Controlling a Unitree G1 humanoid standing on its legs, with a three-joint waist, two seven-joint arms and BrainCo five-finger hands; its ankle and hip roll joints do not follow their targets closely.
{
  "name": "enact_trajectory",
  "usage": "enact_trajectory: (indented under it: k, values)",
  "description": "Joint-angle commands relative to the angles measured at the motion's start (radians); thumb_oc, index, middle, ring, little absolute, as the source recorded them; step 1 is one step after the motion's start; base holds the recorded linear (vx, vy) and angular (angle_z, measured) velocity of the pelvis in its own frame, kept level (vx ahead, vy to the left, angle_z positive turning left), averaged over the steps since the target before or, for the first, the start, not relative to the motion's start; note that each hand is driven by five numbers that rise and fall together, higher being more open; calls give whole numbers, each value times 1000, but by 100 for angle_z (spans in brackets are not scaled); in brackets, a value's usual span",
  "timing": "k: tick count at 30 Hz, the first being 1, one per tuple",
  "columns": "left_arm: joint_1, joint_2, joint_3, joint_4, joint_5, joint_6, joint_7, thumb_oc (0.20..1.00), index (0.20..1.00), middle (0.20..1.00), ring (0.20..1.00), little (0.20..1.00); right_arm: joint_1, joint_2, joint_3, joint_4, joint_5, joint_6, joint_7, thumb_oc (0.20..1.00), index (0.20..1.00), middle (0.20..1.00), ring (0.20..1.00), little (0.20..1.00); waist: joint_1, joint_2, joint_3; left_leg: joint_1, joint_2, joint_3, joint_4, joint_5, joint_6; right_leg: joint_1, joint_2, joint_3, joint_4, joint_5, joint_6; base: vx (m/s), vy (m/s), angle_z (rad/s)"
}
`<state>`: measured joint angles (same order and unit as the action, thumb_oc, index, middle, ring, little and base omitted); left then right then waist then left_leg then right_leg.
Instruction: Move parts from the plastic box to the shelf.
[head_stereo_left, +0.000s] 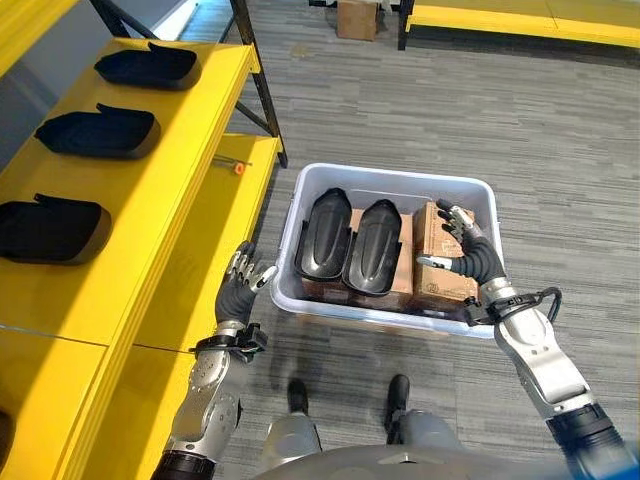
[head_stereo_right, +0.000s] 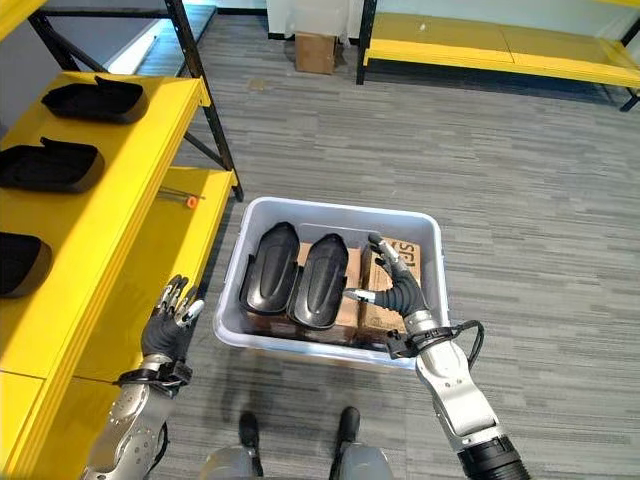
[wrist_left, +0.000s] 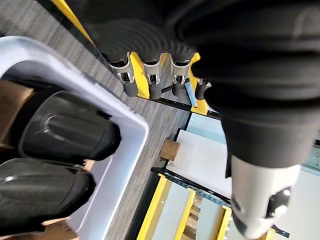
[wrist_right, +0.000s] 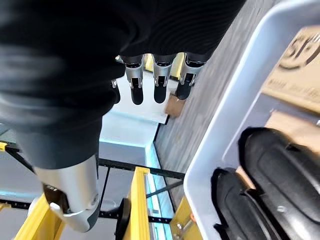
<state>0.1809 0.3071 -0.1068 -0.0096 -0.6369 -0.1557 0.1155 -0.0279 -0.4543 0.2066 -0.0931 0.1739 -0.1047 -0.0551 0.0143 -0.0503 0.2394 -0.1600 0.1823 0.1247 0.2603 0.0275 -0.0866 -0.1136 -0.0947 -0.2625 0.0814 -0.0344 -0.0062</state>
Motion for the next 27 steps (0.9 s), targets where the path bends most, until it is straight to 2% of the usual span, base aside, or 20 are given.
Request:
enact_trajectory:
  k: [1,2,3,4,5,7,8,9,10,11,12,14,17,21,27]
  values:
    - [-28,22,-13,-54,20,-19,-21,1000,1000,1000,1000,1000,-52,-80,-22,-130,-9,-56,-12,1000,1000,1000,1000,1000,4,-26,54,-55,-3,-112,110,30,10,34,-25,-20,-22,-31,47,27,-10,-19]
    - [-28,25,-17,-57,20,-15,-30,1000,1000,1000,1000,1000,-50,-86,-30,-130,-7,-56,-12,1000,1000,1000,1000,1000,4,-29,57,-48,13,-110,52,20,11,39,-28,-16,-26,-36,55,13,67,-24]
    - [-28,30,-19,-62,23,-14,-34,1000,1000,1000,1000,1000,-57,-95,-38,-130,-11,-57,-14,1000,1000,1000,1000,1000,3,-27,50,-30,35,-115,-54,37,8,34,-27,-10,-30,-38,66,114,220,-15]
    - [-37,38,-29,-65,30,-21,-32,1000,1000,1000,1000,1000,-53,-96,-48,-118,14,-61,-27,1000,1000,1000,1000,1000,2,-15,49,-40,71,-161,-211,102,-11,29,-29,13,-32,-36,83,116,284,-10]
    - [-42,39,-34,-62,35,-24,-27,1000,1000,1000,1000,1000,-55,-92,-47,-107,29,-65,-31,1000,1000,1000,1000,1000,1,-5,47,-36,78,-169,-257,127,-24,27,-34,23,-31,-35,91,94,328,5]
    - [-53,36,-36,-49,34,-32,-25,1000,1000,1000,1000,1000,-50,-85,-48,-99,38,-62,-28,1000,1000,1000,1000,1000,-6,10,44,-4,62,-179,-248,72,-19,18,-45,70,-31,-23,109,39,228,-31]
    - [-53,35,-36,-48,34,-32,-25,1000,1000,1000,1000,1000,-50,-85,-49,-99,38,-62,-28,1000,1000,1000,1000,1000,-5,10,43,-7,61,-178,-248,73,-18,15,-45,70,-32,-21,109,77,330,-120]
    - [-63,29,-42,-40,29,-36,-29,1000,1000,1000,1000,1000,-28,-72,-61,-96,28,-59,-25,1000,1000,1000,1000,1000,-25,31,31,2,48,-128,-237,53,-21,24,-73,96,-63,11,122,64,238,-129]
    - [-63,29,-42,-40,29,-36,-29,1000,1000,1000,1000,1000,-28,-72,-61,-96,28,-59,-25,1000,1000,1000,1000,1000,-25,31,31,2,48,-128,-237,52,-21,24,-73,96,-63,11,122,134,483,-89]
    - [-56,38,-37,-49,33,-44,-34,1000,1000,1000,1000,1000,-5,-53,-73,-105,33,-57,-21,1000,1000,1000,1000,1000,-33,29,34,6,14,-113,-210,12,-6,31,-109,112,-88,43,140,67,250,-22]
    - [-56,38,-37,-49,33,-44,-34,1000,1000,1000,1000,1000,-4,-53,-73,-105,33,-57,-20,1000,1000,1000,1000,1000,-31,27,33,6,14,-110,-209,11,-5,30,-110,115,-88,44,140,81,391,-12]
    - [-52,51,-13,-57,41,-53,-16,1000,1000,1000,1000,1000,-5,-9,-54,-92,47,-47,-16,1000,1000,1000,1000,1000,-29,15,37,15,-26,-51,-199,-28,18,11,-154,140,-113,91,170,13,312,-21]
    - [-58,63,9,-60,49,-58,7,1000,1000,1000,1000,1000,-10,22,-33,-76,65,-35,-10,1000,1000,1000,1000,1000,-22,-4,44,10,-44,-13,-194,-41,29,-13,-178,155,-127,124,189,-18,196,-50]
    - [-66,73,23,-75,70,-61,22,1000,1000,1000,1000,1000,-8,35,-26,-70,80,-27,-8,1000,1000,1000,1000,1000,-23,-24,52,-8,-49,-8,-193,-41,29,-25,-186,136,-147,142,196,-4,43,-12]
    - [-115,82,5,-105,75,-59,46,1000,1000,1000,1000,1000,-54,66,14,-28,179,-20,-38,1000,1000,1000,1000,1000,-22,-35,64,-38,-28,-4,-235,0,12,-65,-173,114,-164,160,194,5,-33,-4]
